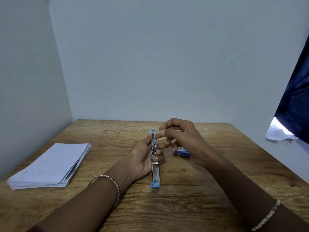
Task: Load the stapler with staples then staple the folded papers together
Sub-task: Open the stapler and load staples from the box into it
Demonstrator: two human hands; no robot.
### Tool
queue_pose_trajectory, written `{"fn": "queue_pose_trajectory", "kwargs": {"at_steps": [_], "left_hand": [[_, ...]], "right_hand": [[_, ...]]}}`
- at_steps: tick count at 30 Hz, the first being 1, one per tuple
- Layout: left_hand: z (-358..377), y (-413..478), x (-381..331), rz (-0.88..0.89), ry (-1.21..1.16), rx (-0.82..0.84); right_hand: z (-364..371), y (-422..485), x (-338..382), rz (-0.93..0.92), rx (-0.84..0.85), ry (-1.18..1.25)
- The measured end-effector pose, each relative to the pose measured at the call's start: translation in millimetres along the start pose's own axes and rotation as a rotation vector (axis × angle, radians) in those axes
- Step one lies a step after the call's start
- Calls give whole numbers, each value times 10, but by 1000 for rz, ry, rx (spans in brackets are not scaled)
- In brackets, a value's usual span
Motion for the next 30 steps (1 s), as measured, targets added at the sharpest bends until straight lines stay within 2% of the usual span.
{"fn": "queue_pose_trajectory", "kwargs": {"at_steps": [2,4,9,13,18,24,30], "left_hand": [[-11,8,-24,30,-6,0],[-19,13,-39,46,-3,11],[20,-11,-39,76,37,30],[79,-49,10,69,75,82],[108,-95,13,55,78,93],[97,-103,15,22,54,59],[44,-64,-64,67,48,20]], "right_hand": [[43,-29,15,-53,143,-79],[80,-45,8,-116,168,-187],[111,-25,-1,-286,-41,-360],[133,-42,-45,-286,-186,-295],[161,-43,-76,-296,-319,-400],[130,-5,-103,-251,-276,-463],[88,-29,-24,-248,-302,-395]]}}
Point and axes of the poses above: each hand's wrist, its own y-axis towards the middle knuckle, its own z-axis out of the palm, x = y × z, the point moved 2 cm from there along y, towards the middle knuckle, and after that the axes turned 6 degrees about z, right-handed, at the moved point
